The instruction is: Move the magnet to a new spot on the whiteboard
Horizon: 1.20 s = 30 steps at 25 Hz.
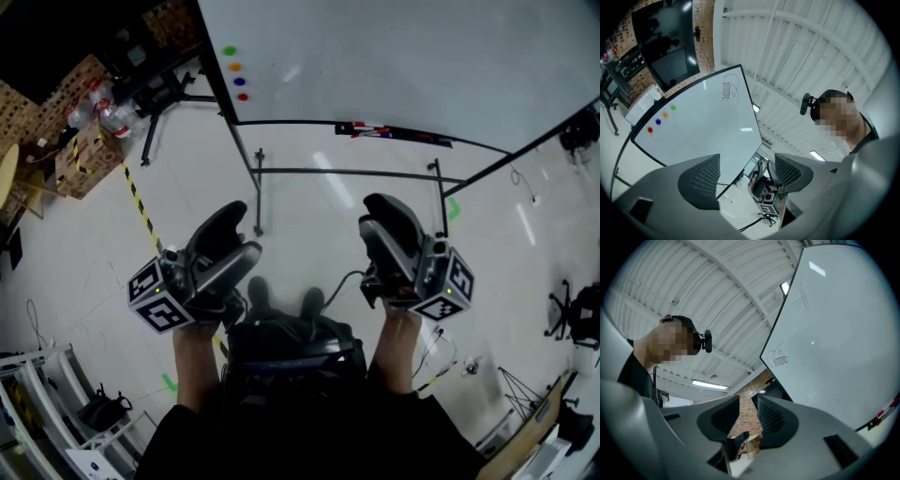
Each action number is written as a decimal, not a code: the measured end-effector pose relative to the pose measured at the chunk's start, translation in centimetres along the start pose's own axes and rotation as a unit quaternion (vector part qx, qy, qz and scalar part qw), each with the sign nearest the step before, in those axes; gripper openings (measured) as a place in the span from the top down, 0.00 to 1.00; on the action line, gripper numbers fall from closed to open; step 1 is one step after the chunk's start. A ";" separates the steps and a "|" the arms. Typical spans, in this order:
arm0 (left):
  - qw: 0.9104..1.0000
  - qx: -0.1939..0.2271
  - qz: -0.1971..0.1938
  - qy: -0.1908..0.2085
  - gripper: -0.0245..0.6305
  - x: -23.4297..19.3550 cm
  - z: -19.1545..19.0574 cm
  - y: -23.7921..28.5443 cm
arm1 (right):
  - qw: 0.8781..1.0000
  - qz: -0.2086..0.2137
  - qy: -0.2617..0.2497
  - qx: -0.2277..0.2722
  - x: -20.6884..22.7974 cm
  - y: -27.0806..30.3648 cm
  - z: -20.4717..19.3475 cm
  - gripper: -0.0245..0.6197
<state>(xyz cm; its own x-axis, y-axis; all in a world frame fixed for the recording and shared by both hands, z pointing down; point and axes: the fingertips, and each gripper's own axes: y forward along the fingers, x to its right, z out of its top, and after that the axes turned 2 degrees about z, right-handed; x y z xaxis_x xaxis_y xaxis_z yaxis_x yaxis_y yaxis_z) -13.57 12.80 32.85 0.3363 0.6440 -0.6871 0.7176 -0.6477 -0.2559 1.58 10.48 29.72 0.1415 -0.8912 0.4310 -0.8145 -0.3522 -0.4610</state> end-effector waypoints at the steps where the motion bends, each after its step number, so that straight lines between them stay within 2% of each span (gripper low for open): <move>1: 1.000 -0.001 0.008 0.003 0.41 0.3 -0.5 0.2 | 1.000 0.006 0.008 0.002 0.3 -0.5 0.1 0.73; 6: 0.999 -0.001 0.043 0.015 0.41 1.4 -2.2 -0.1 | 0.999 0.028 0.039 0.018 1.4 -2.0 -0.1 0.74; 10: 0.998 0.006 0.055 0.030 0.41 2.1 -2.2 -0.5 | 0.997 0.049 0.045 0.025 0.9 -2.1 -0.2 0.76; 19: 0.999 0.019 0.035 0.030 0.41 2.6 -1.0 -2.1 | 0.998 0.050 0.028 0.012 -1.2 -0.6 -1.1 0.84; 30: 0.999 0.039 0.006 0.014 0.41 1.1 1.4 -5.8 | 0.999 0.033 0.009 -0.027 -3.0 3.4 -4.2 0.85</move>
<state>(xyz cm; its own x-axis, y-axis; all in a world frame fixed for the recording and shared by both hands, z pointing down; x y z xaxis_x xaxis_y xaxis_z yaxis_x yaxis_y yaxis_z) -18.17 16.67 32.62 0.3624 0.6470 -0.6709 0.6640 -0.6843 -0.3013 -3.98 13.20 30.13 0.0766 -0.9062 0.4158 -0.8513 -0.2766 -0.4458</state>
